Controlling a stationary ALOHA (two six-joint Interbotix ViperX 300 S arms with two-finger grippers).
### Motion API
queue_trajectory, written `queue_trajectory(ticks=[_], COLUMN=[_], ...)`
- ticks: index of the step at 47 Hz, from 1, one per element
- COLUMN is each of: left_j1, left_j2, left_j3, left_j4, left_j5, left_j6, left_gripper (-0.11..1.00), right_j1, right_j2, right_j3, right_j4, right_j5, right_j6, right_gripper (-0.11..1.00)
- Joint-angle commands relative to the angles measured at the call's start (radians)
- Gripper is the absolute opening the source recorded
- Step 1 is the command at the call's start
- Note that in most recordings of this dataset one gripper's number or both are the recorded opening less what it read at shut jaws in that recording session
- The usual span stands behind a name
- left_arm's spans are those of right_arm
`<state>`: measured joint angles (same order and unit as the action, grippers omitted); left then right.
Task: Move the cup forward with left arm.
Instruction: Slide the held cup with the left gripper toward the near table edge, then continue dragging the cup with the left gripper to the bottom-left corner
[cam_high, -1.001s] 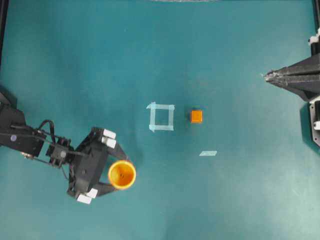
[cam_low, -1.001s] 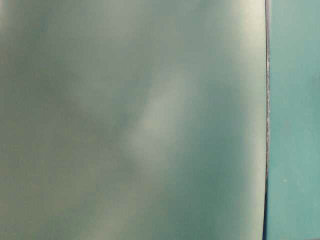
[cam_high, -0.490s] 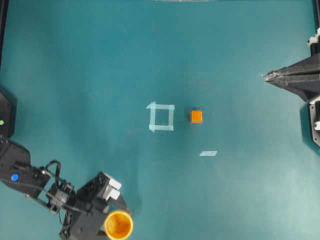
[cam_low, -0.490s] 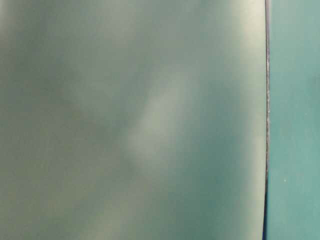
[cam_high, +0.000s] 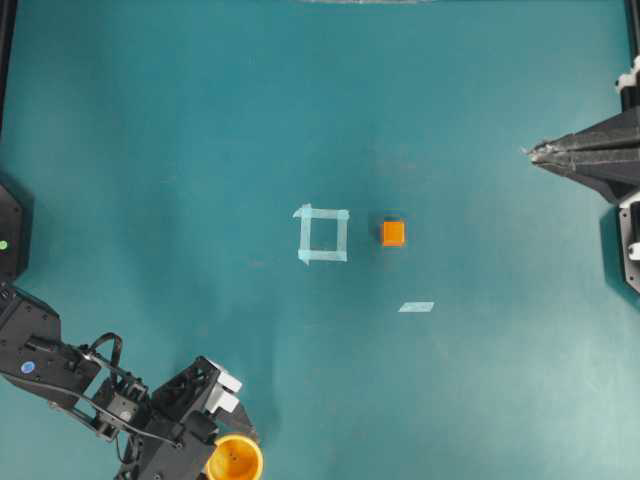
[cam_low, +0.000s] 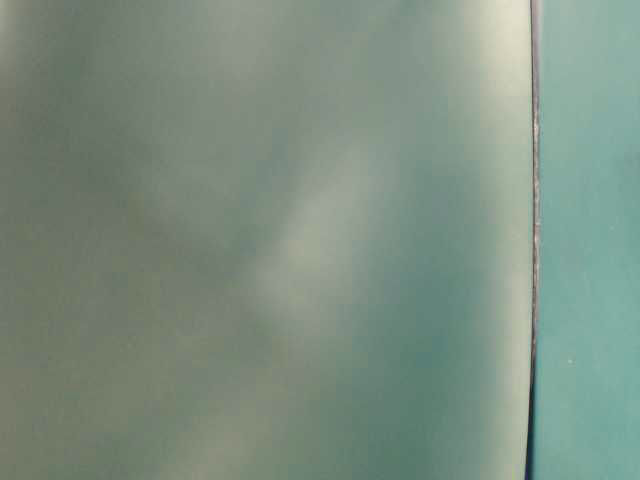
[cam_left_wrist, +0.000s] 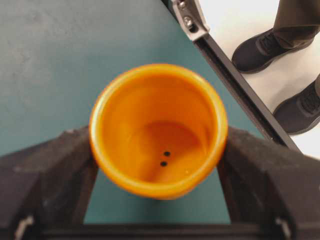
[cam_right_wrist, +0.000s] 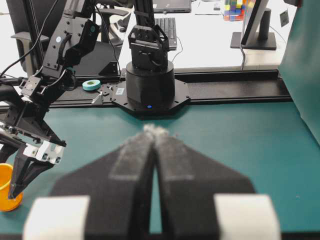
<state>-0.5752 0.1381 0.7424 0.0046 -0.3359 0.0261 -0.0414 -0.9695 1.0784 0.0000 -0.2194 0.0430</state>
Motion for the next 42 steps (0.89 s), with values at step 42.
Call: queue_trajectory(ticks=[42], left_j1=[-0.005], left_j2=[-0.014], left_j3=[-0.025], left_j4=[-0.002], left_j5=[-0.006], left_j6=[0.011], left_gripper=[0.71], right_j1=[-0.002], right_j2=[0.0], right_j3=[-0.037], right_j4=[0.002], right_j5=[-0.006], right_j6=[0.002], right_gripper=[0.0])
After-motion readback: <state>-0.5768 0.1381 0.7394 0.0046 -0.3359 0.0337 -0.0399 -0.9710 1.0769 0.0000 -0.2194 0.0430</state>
